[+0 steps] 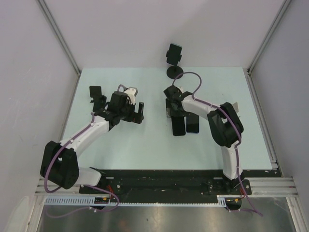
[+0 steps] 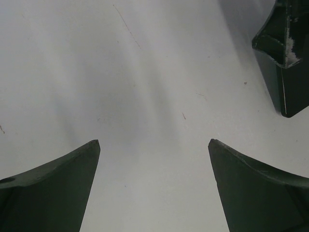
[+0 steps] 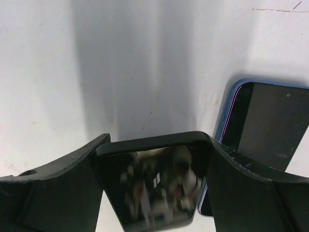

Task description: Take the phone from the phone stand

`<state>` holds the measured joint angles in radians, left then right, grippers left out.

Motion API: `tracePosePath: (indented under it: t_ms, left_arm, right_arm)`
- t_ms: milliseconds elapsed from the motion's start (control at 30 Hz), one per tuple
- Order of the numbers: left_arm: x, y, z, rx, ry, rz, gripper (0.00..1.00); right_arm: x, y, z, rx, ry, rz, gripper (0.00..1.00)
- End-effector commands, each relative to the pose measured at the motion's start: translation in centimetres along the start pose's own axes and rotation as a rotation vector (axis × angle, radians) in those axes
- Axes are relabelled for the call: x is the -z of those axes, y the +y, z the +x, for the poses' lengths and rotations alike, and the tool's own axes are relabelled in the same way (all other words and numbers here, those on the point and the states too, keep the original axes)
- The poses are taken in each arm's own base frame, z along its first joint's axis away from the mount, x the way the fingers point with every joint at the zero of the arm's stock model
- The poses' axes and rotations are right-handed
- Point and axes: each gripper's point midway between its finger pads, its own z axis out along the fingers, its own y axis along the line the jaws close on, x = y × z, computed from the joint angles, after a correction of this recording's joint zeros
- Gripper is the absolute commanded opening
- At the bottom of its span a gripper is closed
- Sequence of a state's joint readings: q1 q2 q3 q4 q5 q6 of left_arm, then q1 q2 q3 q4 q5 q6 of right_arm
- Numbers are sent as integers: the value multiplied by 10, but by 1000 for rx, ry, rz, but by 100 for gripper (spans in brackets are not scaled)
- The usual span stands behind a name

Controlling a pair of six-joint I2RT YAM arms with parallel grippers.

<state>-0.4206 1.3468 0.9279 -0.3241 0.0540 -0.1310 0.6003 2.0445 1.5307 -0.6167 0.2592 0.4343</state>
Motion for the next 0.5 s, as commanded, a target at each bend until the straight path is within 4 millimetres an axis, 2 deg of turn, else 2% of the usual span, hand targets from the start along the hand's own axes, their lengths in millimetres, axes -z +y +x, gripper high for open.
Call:
tracePosePath:
  t_ms: [0, 67, 233, 467]
  left_arm:
    - [1, -3, -16, -15, -46, 6, 100]
    - [1, -3, -16, -14, -44, 6, 100]
    - [0, -4, -14, -9, -39, 10, 100]
    - [1, -5, -15, -6, -43, 15, 100]
  right_arm:
    - [-16, -10, -24, -69, -126, 130, 13]
    - [-21, -7, -21, -80, -138, 128, 19]
    - [-32, -5, -22, -100, -181, 169, 24]
    - [-42, -12, -29, -117, -235, 227, 44]
